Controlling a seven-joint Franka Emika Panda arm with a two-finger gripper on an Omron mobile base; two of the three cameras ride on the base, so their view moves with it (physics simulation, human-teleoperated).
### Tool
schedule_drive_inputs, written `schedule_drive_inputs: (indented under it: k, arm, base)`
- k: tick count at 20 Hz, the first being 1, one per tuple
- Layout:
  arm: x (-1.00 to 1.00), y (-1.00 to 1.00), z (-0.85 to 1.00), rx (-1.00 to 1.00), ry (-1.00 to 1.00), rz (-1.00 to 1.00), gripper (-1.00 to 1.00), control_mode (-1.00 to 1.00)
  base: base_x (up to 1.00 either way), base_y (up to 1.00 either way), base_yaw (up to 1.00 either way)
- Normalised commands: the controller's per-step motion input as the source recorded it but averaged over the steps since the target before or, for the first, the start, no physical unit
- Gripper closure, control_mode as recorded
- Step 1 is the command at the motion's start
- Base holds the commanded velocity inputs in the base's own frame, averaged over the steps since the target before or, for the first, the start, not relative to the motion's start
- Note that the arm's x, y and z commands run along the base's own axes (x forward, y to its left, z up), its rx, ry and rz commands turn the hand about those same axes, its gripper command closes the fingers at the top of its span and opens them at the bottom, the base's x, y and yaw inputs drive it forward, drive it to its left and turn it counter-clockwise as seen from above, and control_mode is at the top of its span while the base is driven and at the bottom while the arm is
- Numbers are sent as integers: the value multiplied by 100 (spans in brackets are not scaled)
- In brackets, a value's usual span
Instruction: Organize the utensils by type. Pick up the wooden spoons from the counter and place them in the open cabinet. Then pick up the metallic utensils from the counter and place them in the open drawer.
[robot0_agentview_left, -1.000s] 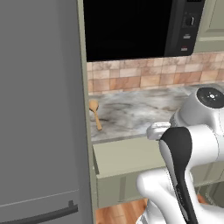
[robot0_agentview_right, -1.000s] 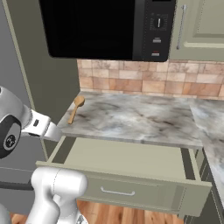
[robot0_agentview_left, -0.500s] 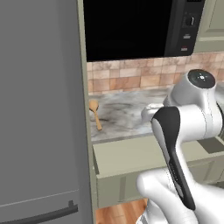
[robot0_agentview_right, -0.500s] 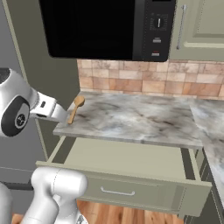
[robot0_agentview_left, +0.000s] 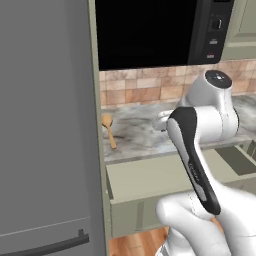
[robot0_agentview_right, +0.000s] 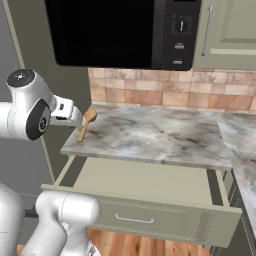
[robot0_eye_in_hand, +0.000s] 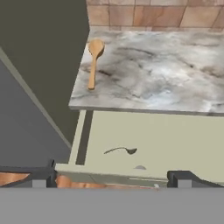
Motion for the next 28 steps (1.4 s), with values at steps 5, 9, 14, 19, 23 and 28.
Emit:
schedule_drive_inputs:
  k: [5, 9, 14, 19, 23, 28]
  arm:
    - [31, 14, -22, 0, 0, 28, -100, -100]
    - [26, 10, -37, 0, -4, 20, -100, -100]
    - [40, 13, -38, 0, -7, 5, -100, -100]
    - [44, 6, -28, 0, -4, 0, -100, -100]
    - [42, 2, -13, 0, 0, 0, -100, -100]
    - [38, 21, -8, 0, 0, 0, -100, -100]
  base:
    - [0, 0, 0]
    - [0, 0, 0]
    - [0, 0, 0]
    - [0, 0, 0]
    - [0, 0, 0]
    - [0, 0, 0]
